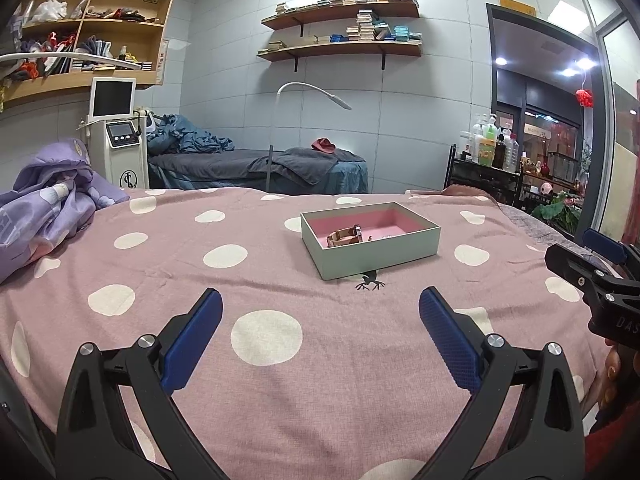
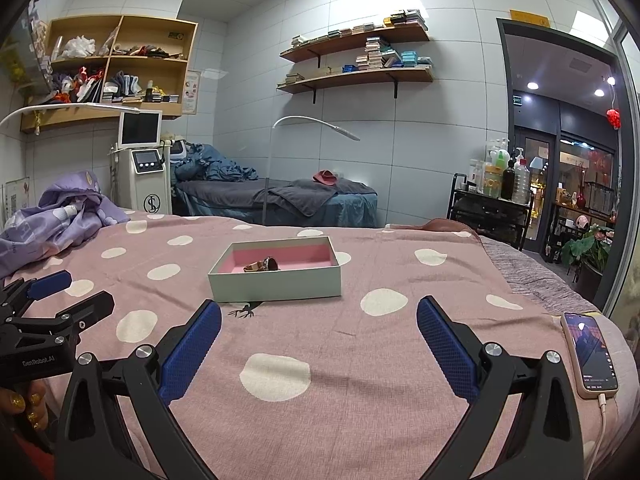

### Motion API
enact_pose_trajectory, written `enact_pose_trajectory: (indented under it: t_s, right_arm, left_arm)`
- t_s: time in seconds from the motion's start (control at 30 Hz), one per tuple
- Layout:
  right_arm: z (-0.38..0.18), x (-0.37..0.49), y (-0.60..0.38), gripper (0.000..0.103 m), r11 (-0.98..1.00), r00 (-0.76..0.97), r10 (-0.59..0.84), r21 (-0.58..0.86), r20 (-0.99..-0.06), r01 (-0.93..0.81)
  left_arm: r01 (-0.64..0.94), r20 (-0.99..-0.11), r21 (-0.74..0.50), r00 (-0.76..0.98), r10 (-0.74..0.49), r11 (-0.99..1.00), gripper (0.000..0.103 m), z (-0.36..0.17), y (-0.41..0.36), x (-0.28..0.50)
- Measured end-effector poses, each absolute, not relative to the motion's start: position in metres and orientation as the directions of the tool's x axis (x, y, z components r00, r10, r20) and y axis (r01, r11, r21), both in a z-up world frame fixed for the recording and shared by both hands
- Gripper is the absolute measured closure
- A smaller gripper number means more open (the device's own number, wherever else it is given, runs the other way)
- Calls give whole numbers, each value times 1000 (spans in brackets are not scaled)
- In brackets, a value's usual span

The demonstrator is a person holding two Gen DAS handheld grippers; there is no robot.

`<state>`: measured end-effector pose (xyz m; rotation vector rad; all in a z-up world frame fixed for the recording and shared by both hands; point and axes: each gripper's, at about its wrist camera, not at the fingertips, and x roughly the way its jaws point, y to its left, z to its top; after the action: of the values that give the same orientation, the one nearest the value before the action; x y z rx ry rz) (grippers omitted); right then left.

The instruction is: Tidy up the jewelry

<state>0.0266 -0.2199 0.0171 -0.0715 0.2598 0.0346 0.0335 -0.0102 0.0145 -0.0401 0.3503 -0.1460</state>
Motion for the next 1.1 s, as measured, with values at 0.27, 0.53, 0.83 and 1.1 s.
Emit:
enact_pose_trajectory:
  t_s: [0.27, 0.53, 0.83, 1.1]
  right_arm:
    - [17, 26, -220, 7, 997, 965, 26, -67, -259, -45]
    - [17, 25, -220, 7, 997, 965, 25, -67, -261, -44]
    - [18, 24, -220, 7, 997, 965, 25, -66, -262, -44]
    - [17, 25, -219, 7, 997, 965, 26, -67, -262, -45]
  left_arm:
    - [132, -339, -61, 929, -145, 989, 6, 14, -9, 34]
    - [131, -343, -58, 928, -143, 990, 6, 13, -8, 35]
    - [132, -344, -51, 928, -141, 990, 6, 14, -8, 38]
    - [147, -342, -55, 926, -157, 988, 6, 14, -10, 39]
